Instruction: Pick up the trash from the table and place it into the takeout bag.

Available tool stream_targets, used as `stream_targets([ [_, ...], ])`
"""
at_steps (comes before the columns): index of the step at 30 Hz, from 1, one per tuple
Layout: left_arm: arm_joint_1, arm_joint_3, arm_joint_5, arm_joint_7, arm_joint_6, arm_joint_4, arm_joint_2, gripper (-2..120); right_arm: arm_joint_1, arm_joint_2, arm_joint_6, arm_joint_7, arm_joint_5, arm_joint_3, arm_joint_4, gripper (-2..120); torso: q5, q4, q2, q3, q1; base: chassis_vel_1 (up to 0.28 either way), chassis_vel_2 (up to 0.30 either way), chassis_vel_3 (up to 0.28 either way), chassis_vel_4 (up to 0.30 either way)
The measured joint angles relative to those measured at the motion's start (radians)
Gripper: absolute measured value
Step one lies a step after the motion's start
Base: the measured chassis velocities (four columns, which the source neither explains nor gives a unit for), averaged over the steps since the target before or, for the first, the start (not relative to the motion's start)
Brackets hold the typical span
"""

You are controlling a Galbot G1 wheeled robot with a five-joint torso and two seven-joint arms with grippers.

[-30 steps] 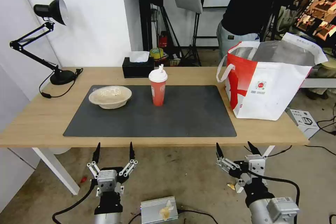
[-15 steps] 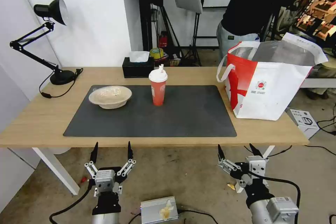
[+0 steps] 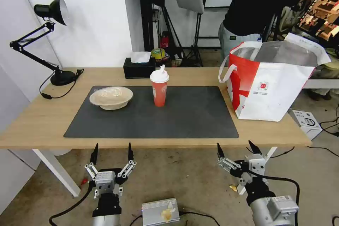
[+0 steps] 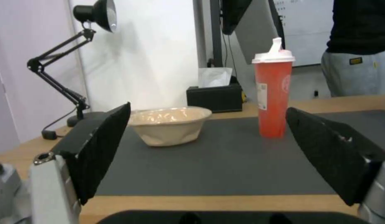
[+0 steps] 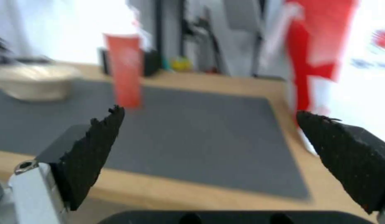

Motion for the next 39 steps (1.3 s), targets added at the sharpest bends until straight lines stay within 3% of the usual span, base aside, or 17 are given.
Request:
stream_targets([
  [3, -0.002, 0.002, -0.001, 0.000, 0.000, 0.000, -0.001, 100, 0.057, -0.031, 0.079, -0.093, 0.047, 0.000, -0.032, 100, 0.0000, 0.0000, 0.000, 0.000, 0.000, 0.000, 0.000, 0.000, 0.000],
  [11, -0.008, -0.009, -0.019, 0.004, 0.003, -0.001, 0.004, 100, 0.203, -0.096, 0.128, -0.196, 0.164, -0.026, -0.090, 100, 0.0000, 0.0001, 0.000, 0.000, 0.000, 0.000, 0.000, 0.000, 0.000],
  [30, -0.016, -0.012, -0.020, 0.006, 0.011, 0.009, -0.003, 100, 0.475, -0.158, 0.096, -0.242, 0.312, -0.192, -0.202, 100, 0.0000, 0.0000, 0.000, 0.000, 0.000, 0.000, 0.000, 0.000, 0.000],
  [39, -0.022, -0.007, -0.015, 0.007, 0.024, 0.014, -0.014, 100, 0.701, -0.158, 0.080, -0.258, 0.387, -0.322, -0.308, 100, -0.0001, 0.0000, 0.000, 0.000, 0.000, 0.000, 0.000, 0.000, 0.000],
])
